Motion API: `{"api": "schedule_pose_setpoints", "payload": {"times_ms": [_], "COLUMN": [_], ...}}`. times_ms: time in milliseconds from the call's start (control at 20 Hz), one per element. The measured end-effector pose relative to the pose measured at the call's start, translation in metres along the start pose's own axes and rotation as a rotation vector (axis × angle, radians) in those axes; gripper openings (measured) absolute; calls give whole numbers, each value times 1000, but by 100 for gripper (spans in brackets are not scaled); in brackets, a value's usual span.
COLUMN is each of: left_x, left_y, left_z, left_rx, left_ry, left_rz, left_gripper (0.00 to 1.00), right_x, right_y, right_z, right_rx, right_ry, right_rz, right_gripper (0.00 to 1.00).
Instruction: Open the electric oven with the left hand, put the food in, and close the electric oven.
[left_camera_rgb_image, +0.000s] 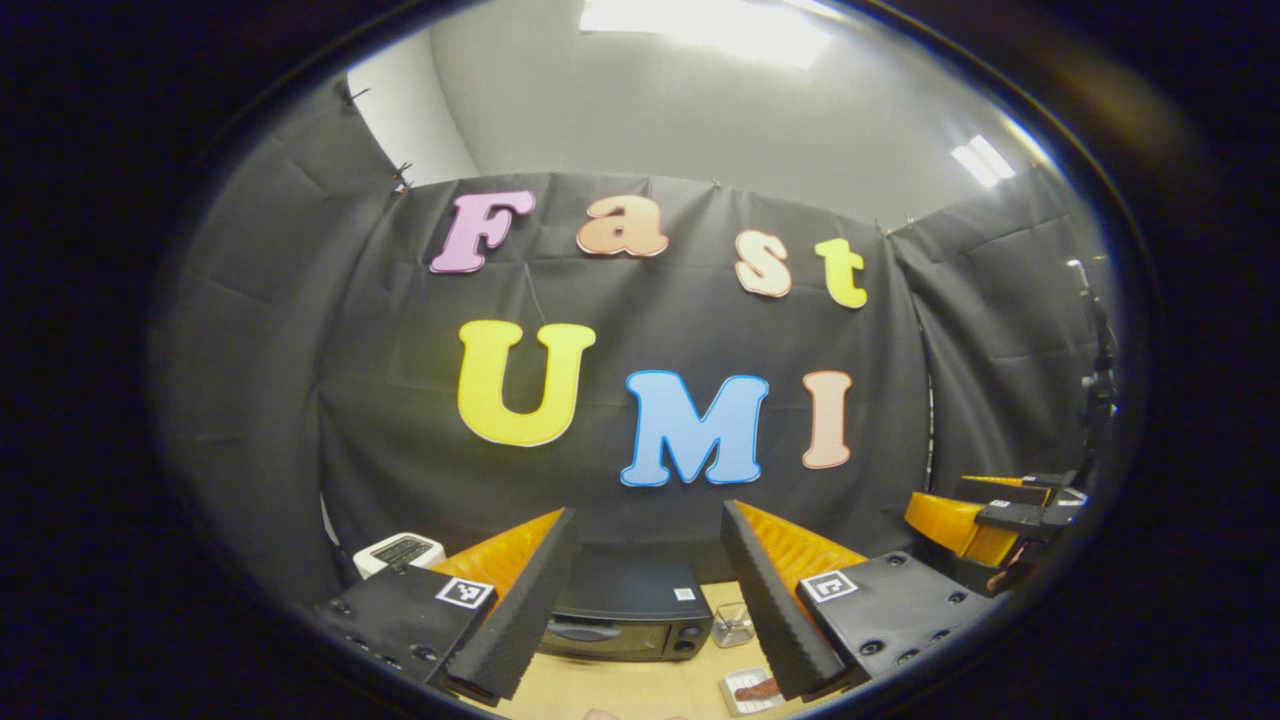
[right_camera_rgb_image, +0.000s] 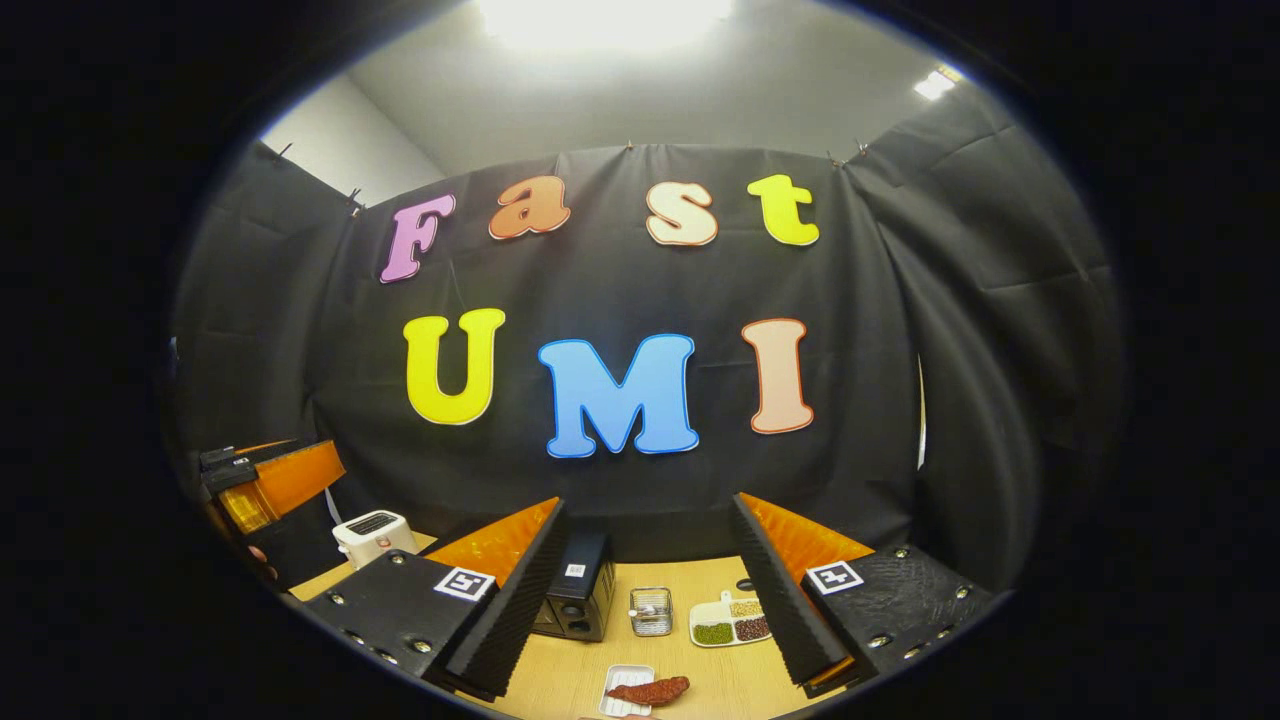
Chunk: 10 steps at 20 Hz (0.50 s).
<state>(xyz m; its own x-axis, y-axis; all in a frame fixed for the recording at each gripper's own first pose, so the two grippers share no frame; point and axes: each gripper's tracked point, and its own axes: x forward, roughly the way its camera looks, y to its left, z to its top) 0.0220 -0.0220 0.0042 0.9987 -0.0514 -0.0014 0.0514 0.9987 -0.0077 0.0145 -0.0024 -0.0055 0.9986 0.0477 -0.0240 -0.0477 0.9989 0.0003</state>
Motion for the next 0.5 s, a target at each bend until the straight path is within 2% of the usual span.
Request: {"api": "schedule_pose_setpoints", "payload": {"times_ms": [350, 500], "left_x": [8, 25], "left_y": [14, 24], "left_z": [-17, -44], "left_rx": [-23, -25], "left_ry": [32, 65], "left_rz": [41, 75], "left_gripper": [96, 98], "right_x": [6, 11], "right_y": [-12, -18], "right_z": [-13, -24], "right_rx": [22, 28], "right_ry": [23, 30], "right_rz": [11, 20], "right_gripper": [98, 98]}}
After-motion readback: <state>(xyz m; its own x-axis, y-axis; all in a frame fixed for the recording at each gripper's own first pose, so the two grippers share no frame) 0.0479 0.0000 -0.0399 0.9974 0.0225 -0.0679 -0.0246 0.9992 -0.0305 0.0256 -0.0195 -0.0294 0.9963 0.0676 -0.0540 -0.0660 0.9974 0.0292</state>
